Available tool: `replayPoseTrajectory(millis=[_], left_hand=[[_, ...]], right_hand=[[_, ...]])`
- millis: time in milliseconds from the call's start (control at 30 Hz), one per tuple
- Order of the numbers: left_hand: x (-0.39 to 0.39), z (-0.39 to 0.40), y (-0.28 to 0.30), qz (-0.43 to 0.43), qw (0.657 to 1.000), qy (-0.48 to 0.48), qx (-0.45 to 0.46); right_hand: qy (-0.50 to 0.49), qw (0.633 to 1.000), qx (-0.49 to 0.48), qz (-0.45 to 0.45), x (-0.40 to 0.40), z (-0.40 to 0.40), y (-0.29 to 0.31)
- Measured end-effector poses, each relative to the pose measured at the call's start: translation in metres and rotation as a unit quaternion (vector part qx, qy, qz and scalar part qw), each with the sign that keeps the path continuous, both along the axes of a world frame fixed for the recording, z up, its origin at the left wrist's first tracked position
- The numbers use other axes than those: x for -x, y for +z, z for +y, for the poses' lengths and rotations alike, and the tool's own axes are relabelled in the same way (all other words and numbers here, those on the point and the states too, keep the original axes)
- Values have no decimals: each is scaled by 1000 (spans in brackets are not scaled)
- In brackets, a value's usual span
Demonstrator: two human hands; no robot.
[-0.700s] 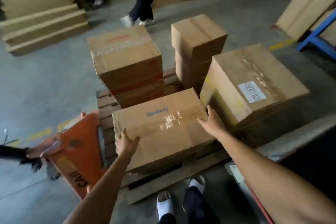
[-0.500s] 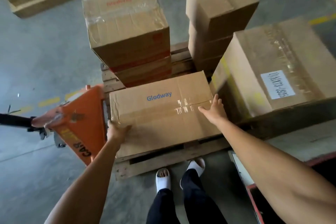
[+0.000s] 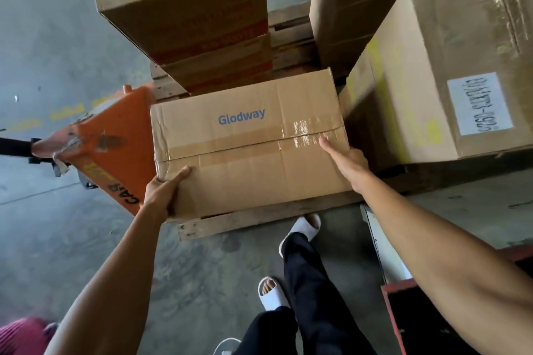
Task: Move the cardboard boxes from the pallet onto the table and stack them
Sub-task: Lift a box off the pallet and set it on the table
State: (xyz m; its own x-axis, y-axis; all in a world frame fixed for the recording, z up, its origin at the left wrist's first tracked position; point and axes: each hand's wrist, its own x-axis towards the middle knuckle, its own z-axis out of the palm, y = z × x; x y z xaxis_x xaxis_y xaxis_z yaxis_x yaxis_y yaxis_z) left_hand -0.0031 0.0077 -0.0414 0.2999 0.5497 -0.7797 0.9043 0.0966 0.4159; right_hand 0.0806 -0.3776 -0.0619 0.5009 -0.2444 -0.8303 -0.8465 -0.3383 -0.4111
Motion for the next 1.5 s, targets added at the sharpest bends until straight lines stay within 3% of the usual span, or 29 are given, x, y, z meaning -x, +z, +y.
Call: replayPoseTrajectory(millis=[233,400,833,1133,1333,1500], left_hand=[[36,7,31,-34,999,4,36],[59,21,80,-111,993,-11,38],[90,48,216,-292,926,-228,78],[91,-28,296,-365,853,-355,111],[98,-113,323,-388,808,-420,141],[118,-199,331,-389,770,-478,164]], right_hand=[[54,995,-53,-71,20,-9,40],[59,989,-52,-126,49,4,99],[-125,950,-14,-286,209,13,240],[-246,891,135,-357,312,-33,326],[-284,856,223,-370,381,-91,356],[-330,837,240,-364,443,-159,364]])
